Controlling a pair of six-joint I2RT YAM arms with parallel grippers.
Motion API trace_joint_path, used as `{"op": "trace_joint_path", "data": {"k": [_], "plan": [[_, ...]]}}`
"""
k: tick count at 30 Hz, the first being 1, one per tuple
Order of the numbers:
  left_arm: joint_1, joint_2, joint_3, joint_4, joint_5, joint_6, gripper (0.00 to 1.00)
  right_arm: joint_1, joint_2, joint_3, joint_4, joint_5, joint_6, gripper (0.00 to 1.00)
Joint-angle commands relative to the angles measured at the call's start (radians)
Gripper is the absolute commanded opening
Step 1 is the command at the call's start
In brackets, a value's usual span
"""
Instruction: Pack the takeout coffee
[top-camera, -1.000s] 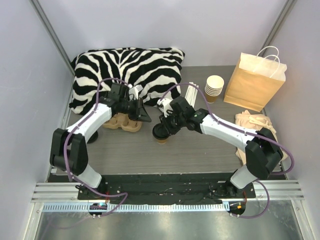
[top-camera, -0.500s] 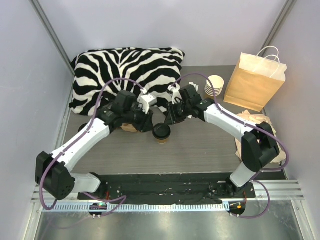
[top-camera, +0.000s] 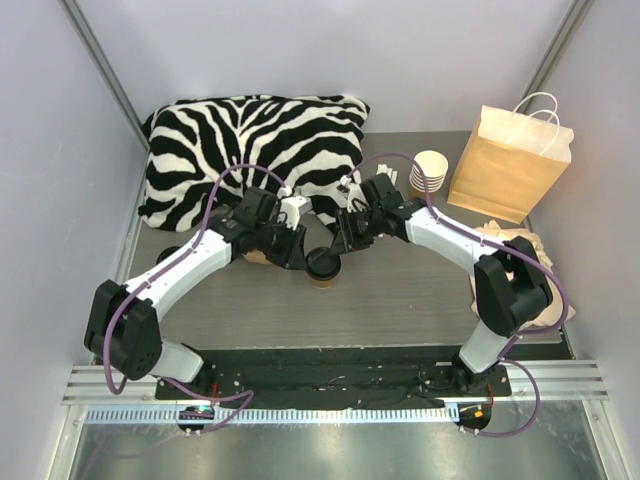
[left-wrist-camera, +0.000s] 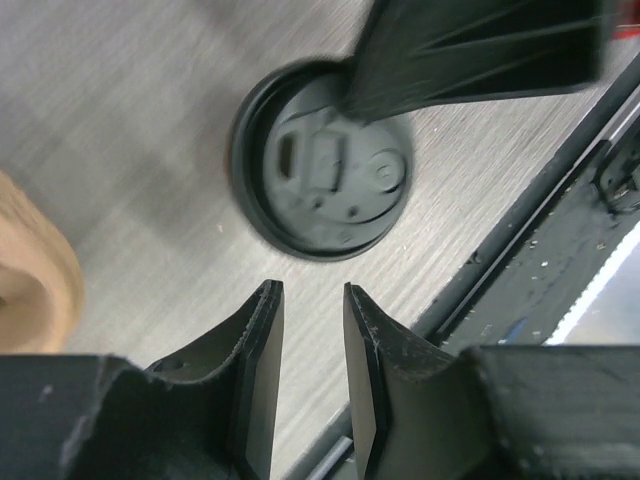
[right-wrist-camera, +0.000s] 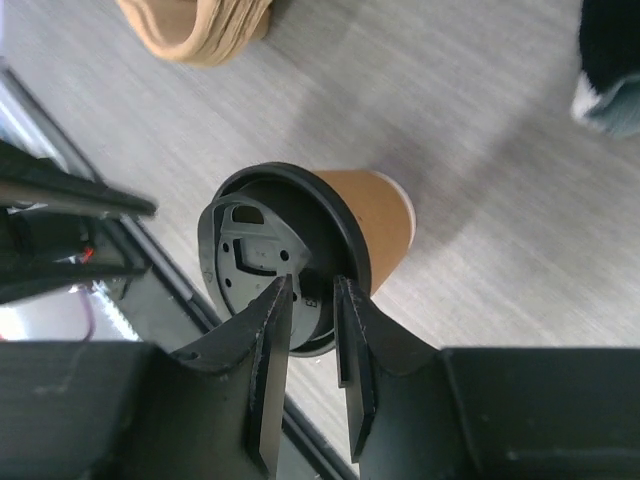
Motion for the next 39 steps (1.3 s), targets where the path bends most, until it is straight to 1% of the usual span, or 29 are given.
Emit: {"op": "trace_joint_path", "data": {"k": [1,6,8,14,17,22,24,25,28,30,31,33,35,39], "plan": [[0.043,0.008,-0.033,0.029,0.073,-0.099,0.35,-0.011,-0.068,-0.03,-0.009,-0.068,0.024,0.32],[0.041,0.04,-0.044,0.047,0.086,-0.131,0.35,-0.017,-0.109,-0.063,-0.037,-0.129,0.011,0.32],[0.043,0.068,-0.045,0.067,0.087,-0.141,0.35,-0.029,-0.117,-0.071,-0.037,-0.184,0.024,0.32],[0.041,0.169,0.013,0.097,0.071,-0.147,0.35,-0.055,-0.139,-0.103,-0.03,-0.278,0.057,0.32],[0.043,0.21,0.055,0.1,0.07,-0.132,0.35,-0.08,-0.152,-0.102,-0.027,-0.293,0.06,0.32],[0.049,0.244,0.104,0.133,0.067,-0.115,0.35,-0.158,-0.166,-0.091,-0.023,-0.287,0.059,0.33],[0.056,0.27,0.128,0.136,0.064,-0.109,0.35,-0.178,-0.168,-0.084,-0.02,-0.255,0.047,0.38],[0.061,0.278,0.134,0.135,0.063,-0.107,0.35,-0.183,-0.162,-0.074,-0.017,-0.244,0.041,0.43],[0.09,0.296,0.153,0.136,0.073,-0.107,0.35,-0.201,-0.137,-0.024,-0.011,-0.178,0.013,0.55],[0.116,0.295,0.156,0.133,0.079,-0.112,0.35,-0.207,-0.094,0.019,-0.005,-0.158,0.01,0.59],[0.127,0.293,0.154,0.135,0.097,-0.116,0.36,-0.209,-0.08,0.028,-0.002,-0.16,0.01,0.63],[0.154,0.28,0.153,0.136,0.129,-0.131,0.38,-0.209,-0.047,0.038,0.018,-0.166,0.025,0.66],[0.159,0.264,0.145,0.13,0.154,-0.135,0.4,-0.209,-0.028,0.024,0.035,-0.192,0.045,0.69],[0.161,0.205,0.107,0.133,0.168,-0.136,0.42,-0.209,0.0,-0.01,0.082,-0.238,0.1,0.69]]}}
